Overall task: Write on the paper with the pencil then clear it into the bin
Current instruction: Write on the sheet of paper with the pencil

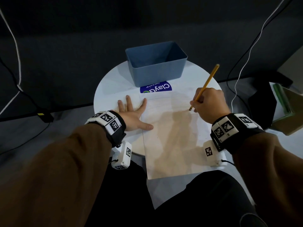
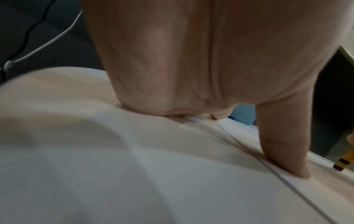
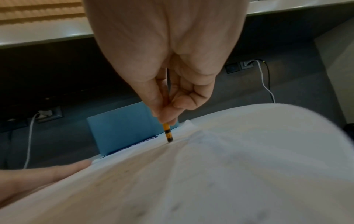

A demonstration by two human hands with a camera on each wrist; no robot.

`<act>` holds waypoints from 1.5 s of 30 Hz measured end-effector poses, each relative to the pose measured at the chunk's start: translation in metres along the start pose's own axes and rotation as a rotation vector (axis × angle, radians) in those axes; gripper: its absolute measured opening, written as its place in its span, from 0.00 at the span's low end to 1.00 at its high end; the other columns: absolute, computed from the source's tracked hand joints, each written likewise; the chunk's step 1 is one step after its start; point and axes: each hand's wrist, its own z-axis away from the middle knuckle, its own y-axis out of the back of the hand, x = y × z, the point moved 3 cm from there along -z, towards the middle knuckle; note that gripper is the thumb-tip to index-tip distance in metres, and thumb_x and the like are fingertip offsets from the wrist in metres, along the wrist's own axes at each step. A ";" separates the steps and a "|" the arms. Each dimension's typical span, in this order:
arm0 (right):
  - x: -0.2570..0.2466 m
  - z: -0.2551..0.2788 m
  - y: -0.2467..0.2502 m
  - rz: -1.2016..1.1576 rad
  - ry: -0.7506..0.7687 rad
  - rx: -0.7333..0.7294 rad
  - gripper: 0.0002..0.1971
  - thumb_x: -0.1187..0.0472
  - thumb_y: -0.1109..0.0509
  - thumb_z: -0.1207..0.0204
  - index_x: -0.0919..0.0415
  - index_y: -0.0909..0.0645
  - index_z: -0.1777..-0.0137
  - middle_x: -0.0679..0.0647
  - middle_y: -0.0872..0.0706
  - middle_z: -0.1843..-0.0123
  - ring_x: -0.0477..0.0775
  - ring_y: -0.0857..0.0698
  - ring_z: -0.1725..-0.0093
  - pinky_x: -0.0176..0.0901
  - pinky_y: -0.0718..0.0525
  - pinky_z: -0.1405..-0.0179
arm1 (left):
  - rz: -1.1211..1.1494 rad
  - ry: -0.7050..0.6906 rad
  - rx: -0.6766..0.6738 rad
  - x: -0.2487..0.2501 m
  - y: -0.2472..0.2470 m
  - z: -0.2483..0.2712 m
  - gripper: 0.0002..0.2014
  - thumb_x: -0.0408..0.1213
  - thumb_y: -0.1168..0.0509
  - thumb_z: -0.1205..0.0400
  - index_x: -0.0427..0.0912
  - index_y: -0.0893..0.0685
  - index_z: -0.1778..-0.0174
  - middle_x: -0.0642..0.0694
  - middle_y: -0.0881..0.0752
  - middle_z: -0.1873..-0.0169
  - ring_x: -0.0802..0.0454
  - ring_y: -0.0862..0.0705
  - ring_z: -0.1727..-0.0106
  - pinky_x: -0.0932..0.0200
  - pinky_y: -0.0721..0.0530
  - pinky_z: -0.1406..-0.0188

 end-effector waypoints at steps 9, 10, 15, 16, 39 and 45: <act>-0.001 -0.001 -0.006 0.005 0.022 -0.015 0.10 0.62 0.24 0.20 0.57 0.19 0.63 0.54 0.12 0.65 0.52 0.10 0.65 0.41 0.12 0.59 | -0.015 0.001 0.015 0.000 0.000 0.002 0.55 0.72 0.35 0.26 0.69 0.72 0.18 0.38 0.81 0.20 0.29 0.75 0.18 0.20 0.61 0.23; 0.003 -0.002 -0.002 0.010 0.004 -0.003 0.10 0.62 0.24 0.20 0.56 0.19 0.63 0.54 0.12 0.65 0.52 0.10 0.65 0.43 0.11 0.58 | -0.009 0.001 0.012 0.000 0.000 0.001 0.55 0.72 0.35 0.25 0.69 0.72 0.18 0.38 0.81 0.21 0.29 0.75 0.18 0.20 0.61 0.23; -0.012 0.000 -0.011 -0.026 0.054 -0.030 0.10 0.61 0.24 0.20 0.56 0.18 0.62 0.53 0.12 0.64 0.48 0.10 0.64 0.32 0.18 0.63 | -0.006 0.001 0.007 0.000 0.000 0.001 0.55 0.72 0.35 0.26 0.69 0.72 0.18 0.37 0.81 0.21 0.28 0.76 0.19 0.21 0.62 0.23; -0.016 0.000 -0.014 -0.032 0.069 -0.041 0.09 0.61 0.24 0.20 0.56 0.17 0.62 0.53 0.12 0.64 0.48 0.10 0.64 0.33 0.17 0.61 | -0.005 0.003 0.011 0.000 0.000 0.002 0.55 0.72 0.35 0.26 0.68 0.72 0.18 0.37 0.81 0.21 0.28 0.76 0.19 0.22 0.62 0.23; 0.016 0.000 0.012 0.051 -0.100 0.077 0.09 0.63 0.26 0.21 0.58 0.17 0.63 0.54 0.12 0.69 0.54 0.09 0.64 0.41 0.13 0.59 | 0.006 0.002 0.002 -0.001 0.000 -0.003 0.56 0.71 0.34 0.25 0.67 0.72 0.18 0.37 0.82 0.21 0.27 0.77 0.20 0.21 0.63 0.24; -0.022 0.004 -0.007 -0.085 -0.002 0.018 0.07 0.61 0.25 0.20 0.59 0.15 0.60 0.52 0.10 0.66 0.43 0.10 0.68 0.22 0.20 0.71 | 0.004 -0.001 0.008 -0.002 -0.001 -0.001 0.56 0.72 0.35 0.26 0.68 0.72 0.18 0.36 0.81 0.21 0.27 0.76 0.19 0.23 0.62 0.23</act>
